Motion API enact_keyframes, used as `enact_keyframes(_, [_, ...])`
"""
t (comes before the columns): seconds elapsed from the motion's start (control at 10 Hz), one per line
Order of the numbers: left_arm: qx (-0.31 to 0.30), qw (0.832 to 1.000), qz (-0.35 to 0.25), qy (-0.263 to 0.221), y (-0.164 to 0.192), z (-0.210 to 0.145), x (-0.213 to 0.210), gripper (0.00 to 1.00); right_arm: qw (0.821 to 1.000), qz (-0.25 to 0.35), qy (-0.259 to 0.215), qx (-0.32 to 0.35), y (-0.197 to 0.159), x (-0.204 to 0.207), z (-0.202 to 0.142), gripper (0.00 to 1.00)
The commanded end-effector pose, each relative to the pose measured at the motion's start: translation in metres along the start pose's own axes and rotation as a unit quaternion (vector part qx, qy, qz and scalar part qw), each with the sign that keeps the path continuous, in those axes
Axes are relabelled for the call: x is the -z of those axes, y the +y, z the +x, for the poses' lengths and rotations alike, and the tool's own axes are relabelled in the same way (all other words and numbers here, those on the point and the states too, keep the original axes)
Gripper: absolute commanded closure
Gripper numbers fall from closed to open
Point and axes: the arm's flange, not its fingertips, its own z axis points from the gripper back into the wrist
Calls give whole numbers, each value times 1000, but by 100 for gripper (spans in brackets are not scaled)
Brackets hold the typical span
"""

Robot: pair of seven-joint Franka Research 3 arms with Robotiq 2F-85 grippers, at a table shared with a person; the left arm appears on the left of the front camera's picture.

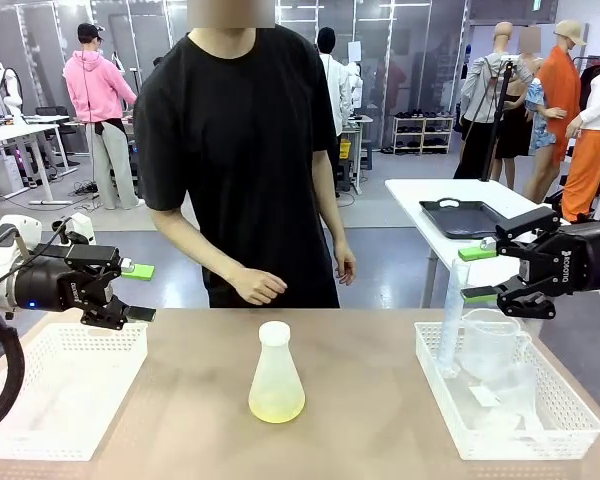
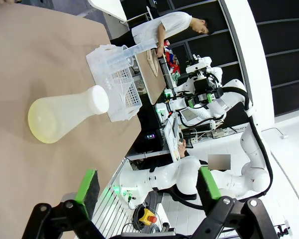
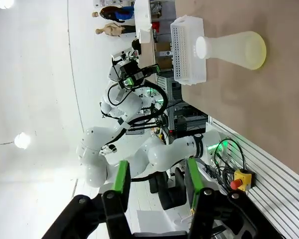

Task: Prepare the solutions needed for the experiment.
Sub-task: When the human places the Big flask in the center of the table, pick up the Big flask and place it in the left Organizing basket.

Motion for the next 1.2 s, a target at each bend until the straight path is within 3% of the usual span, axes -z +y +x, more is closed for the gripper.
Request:
enact_keyframes(0.0, [0, 1000, -9, 0, -1, 0, 0, 0, 1000, 8, -2, -9, 2, 2, -2, 43])
enact_keyframes(0.5, [0, 1000, 0, 0, 0, 0, 0, 0, 1000, 8, -2, -9, 2, 2, -2, 43])
enact_keyframes(0.6, [39, 999, -13, 9, 0, 5, 11, 0, 1000, 8, -2, -9, 2, 2, -2, 43])
enact_keyframes(0.9, [72, 997, -25, 22, -10, 19, 51, 0, 1000, 8, -2, -9, 2, 2, -2, 43])
enact_keyframes(1.1, [183, 983, -5, 22, -10, 24, 68, 0, 1000, 8, -2, -9, 2, 2, -2, 43])
